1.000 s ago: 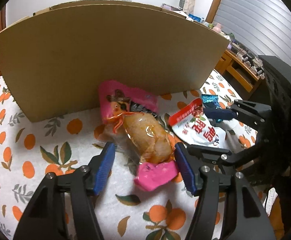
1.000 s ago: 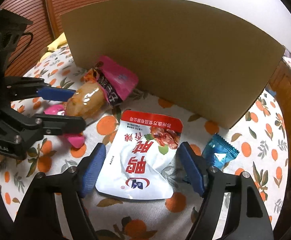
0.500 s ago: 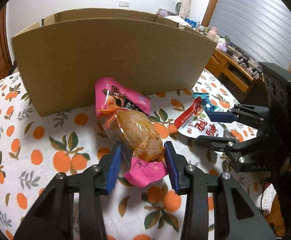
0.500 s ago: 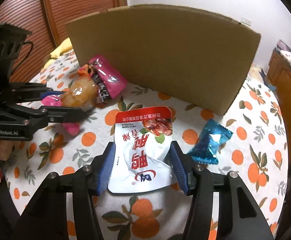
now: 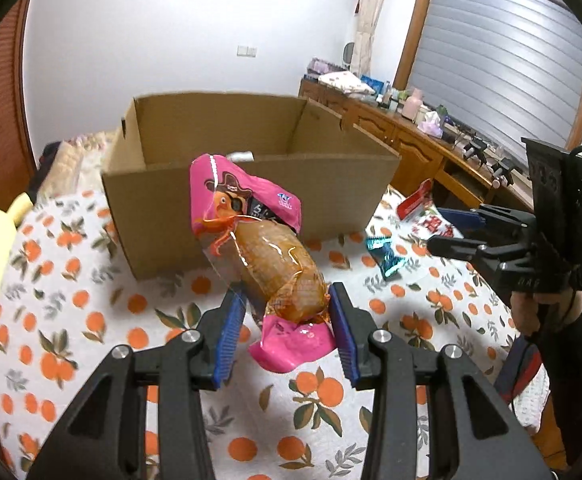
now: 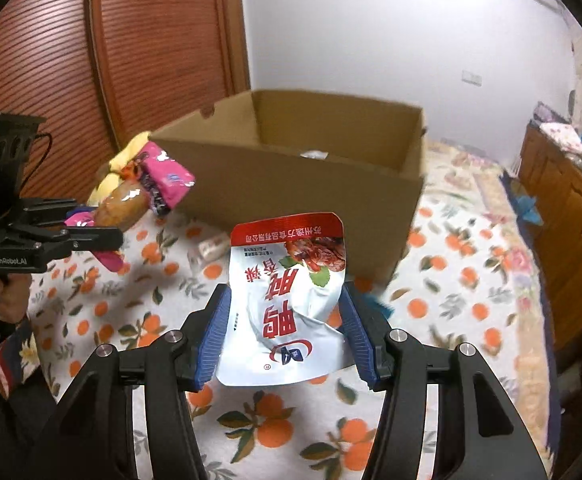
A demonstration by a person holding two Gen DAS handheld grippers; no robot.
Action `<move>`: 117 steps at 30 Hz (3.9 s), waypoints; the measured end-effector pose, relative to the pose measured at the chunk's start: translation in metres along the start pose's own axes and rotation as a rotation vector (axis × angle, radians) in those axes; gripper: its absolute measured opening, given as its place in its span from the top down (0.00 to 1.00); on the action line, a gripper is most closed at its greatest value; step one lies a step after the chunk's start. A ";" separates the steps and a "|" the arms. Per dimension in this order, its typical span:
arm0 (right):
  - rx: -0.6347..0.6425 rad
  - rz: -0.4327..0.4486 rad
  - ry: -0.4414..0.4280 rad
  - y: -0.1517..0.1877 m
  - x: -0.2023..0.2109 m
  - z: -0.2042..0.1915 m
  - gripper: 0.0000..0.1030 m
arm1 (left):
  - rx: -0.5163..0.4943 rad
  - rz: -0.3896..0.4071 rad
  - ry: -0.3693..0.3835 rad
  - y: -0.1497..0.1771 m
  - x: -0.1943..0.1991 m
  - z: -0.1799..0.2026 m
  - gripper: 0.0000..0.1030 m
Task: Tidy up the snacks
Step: 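Lift both held snacks and carry them over the cardboard box, then open both tools to drop the sausage snack and white pouch into the box, then move the left tool to the small white packet while the right tool approaches the blue foil candy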
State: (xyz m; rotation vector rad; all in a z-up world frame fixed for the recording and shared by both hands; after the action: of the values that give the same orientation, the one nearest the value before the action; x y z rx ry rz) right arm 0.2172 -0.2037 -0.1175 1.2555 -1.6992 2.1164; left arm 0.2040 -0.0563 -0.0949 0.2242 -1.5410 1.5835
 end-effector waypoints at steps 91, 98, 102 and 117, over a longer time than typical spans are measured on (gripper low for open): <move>-0.053 0.084 0.057 -0.120 -0.070 0.036 0.34 | -0.030 0.067 -0.117 -0.117 -0.039 -0.053 0.29; -0.055 0.107 0.089 -0.097 -0.028 0.031 0.34 | -0.052 0.075 -0.125 -0.097 -0.021 -0.034 0.26; -0.055 0.098 0.104 -0.081 -0.015 0.030 0.34 | -0.060 0.066 -0.124 -0.080 -0.020 -0.026 0.26; -0.116 0.009 0.096 -0.021 -0.032 0.041 0.37 | -0.085 -0.034 -0.137 -0.030 -0.056 -0.010 0.29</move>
State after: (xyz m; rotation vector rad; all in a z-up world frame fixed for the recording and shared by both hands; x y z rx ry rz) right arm 0.2704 -0.2199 -0.1232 1.0987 -1.7619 2.0157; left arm 0.2618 -0.0777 -0.1134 0.3155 -1.6971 1.4981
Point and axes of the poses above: each gripper's, at about its wrist camera, not at the fingertips, and x roughly against the way its jaws point, z to its right, y to its underside, the point moved 10 cm from there along -x, roughly the way its jaws point, and after that the axes turned 3 degrees about -z, right-handed, at the moved point
